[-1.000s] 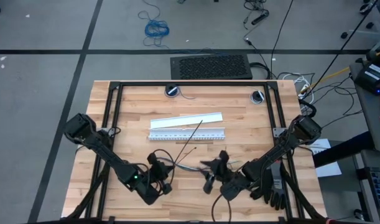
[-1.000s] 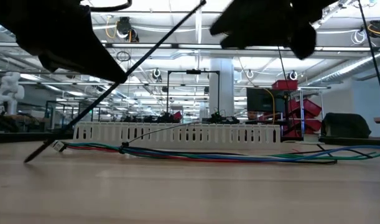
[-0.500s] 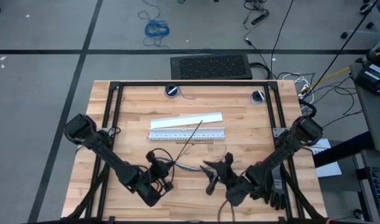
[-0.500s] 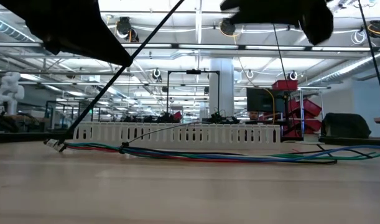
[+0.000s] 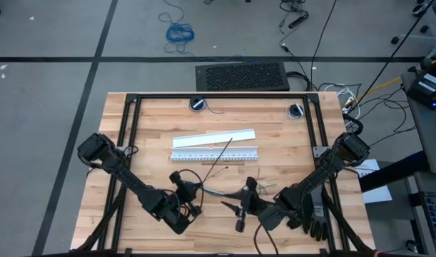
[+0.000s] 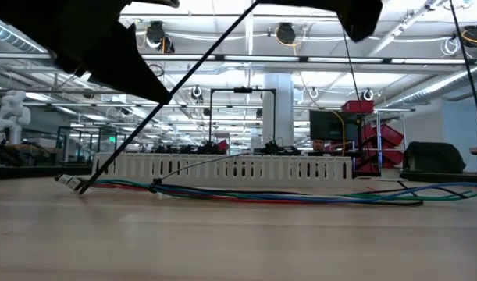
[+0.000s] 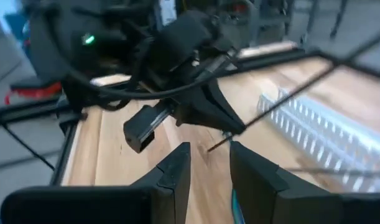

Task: Ziptie cables
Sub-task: Wrap the black zip tie around the colored cable wires

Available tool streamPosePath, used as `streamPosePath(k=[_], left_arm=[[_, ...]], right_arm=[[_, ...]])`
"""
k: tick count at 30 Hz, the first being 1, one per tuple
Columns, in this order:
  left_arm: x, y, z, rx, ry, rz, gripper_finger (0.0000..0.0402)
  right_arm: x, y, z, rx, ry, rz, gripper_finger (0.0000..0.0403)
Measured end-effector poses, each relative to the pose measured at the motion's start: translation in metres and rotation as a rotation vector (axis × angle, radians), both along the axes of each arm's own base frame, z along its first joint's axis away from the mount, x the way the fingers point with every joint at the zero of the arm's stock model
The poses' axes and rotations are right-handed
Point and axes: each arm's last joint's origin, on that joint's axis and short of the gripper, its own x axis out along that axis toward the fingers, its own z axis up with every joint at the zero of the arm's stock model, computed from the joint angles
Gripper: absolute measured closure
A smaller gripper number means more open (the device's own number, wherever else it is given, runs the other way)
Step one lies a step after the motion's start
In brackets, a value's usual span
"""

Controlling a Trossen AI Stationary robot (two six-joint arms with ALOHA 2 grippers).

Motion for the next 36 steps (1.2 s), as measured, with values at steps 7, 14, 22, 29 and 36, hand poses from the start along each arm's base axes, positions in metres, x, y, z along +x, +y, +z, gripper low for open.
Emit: streamPosePath(k=[7,14,22,29,36], left_arm=[[-0.008,0.007,-0.003,0.010,0.032,0.061,0.0402],[-0.005,0.011,-0.003,-0.010,0.008,0.096,0.0402],[0.000,0.022,-0.004,0.009,0.030,0.129,0.0402],[0.003,0.029,-0.004,0.022,0.042,0.146,0.0402],[0.003,0.029,-0.003,0.032,0.044,0.141,0.0402]], right_arm=[[-0.009,0.003,-0.034,0.047,-0.013,-0.270,0.0304],[-0.013,0.011,-0.064,-0.039,-0.216,-0.552,0.0328],[0.022,-0.030,-0.060,0.089,-0.188,-0.566,0.0327],[0.059,-0.062,-0.036,0.228,-0.217,-0.266,0.0275],[0.066,-0.075,-0.022,0.203,-0.313,-0.266,0.0237]])
